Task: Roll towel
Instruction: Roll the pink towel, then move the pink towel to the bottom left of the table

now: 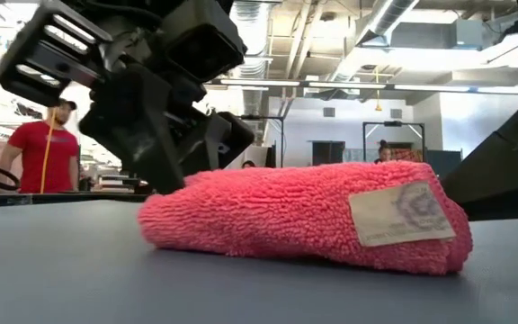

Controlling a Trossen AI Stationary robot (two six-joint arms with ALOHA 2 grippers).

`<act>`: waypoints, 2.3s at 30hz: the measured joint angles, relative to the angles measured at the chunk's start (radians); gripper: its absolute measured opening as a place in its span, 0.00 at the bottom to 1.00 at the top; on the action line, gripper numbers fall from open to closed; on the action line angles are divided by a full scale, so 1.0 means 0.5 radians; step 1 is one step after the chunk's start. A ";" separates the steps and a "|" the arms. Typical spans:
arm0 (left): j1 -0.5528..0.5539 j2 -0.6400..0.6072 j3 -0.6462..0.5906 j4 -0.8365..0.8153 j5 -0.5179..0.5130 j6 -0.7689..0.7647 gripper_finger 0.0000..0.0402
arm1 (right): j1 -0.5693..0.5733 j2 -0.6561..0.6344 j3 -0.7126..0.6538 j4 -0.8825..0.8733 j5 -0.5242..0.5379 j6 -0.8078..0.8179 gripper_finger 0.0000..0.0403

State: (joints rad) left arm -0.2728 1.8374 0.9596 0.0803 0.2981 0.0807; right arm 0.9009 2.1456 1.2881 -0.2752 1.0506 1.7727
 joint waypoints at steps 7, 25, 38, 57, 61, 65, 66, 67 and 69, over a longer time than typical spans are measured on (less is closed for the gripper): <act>0.009 -0.001 0.000 0.001 0.005 -0.053 0.39 | -0.012 0.000 0.000 -0.022 -0.019 -0.001 0.03; 0.138 -0.043 0.002 -0.142 0.111 -0.083 0.51 | -0.051 0.000 0.000 -0.022 -0.118 -0.108 0.03; 0.258 -0.046 0.402 -0.848 0.175 -0.078 0.51 | -0.136 0.000 0.001 -0.012 -0.274 -0.361 0.03; 0.153 0.289 0.488 -0.164 0.222 0.020 0.51 | -0.155 -0.003 0.002 -0.047 -0.370 -0.528 0.03; 0.150 0.447 0.587 -0.176 0.253 -0.051 0.51 | -0.154 -0.003 0.003 -0.070 -0.378 -0.567 0.03; 0.164 0.565 0.728 -0.251 0.265 -0.131 0.51 | -0.154 -0.003 0.003 -0.056 -0.406 -0.631 0.03; 0.166 0.590 0.768 -0.305 0.274 -0.127 0.51 | -0.154 -0.003 0.003 -0.056 -0.407 -0.631 0.03; 0.168 0.612 0.809 -0.366 0.285 -0.112 0.51 | -0.153 -0.003 0.003 -0.056 -0.409 -0.636 0.03; 0.168 0.638 0.878 -0.505 0.263 -0.067 0.51 | -0.141 -0.003 0.003 -0.056 -0.412 -0.686 0.04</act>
State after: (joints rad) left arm -0.1890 2.1564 1.3985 -0.1721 0.4296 0.0472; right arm 0.8304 2.1441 1.2896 -0.3031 0.8448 1.4299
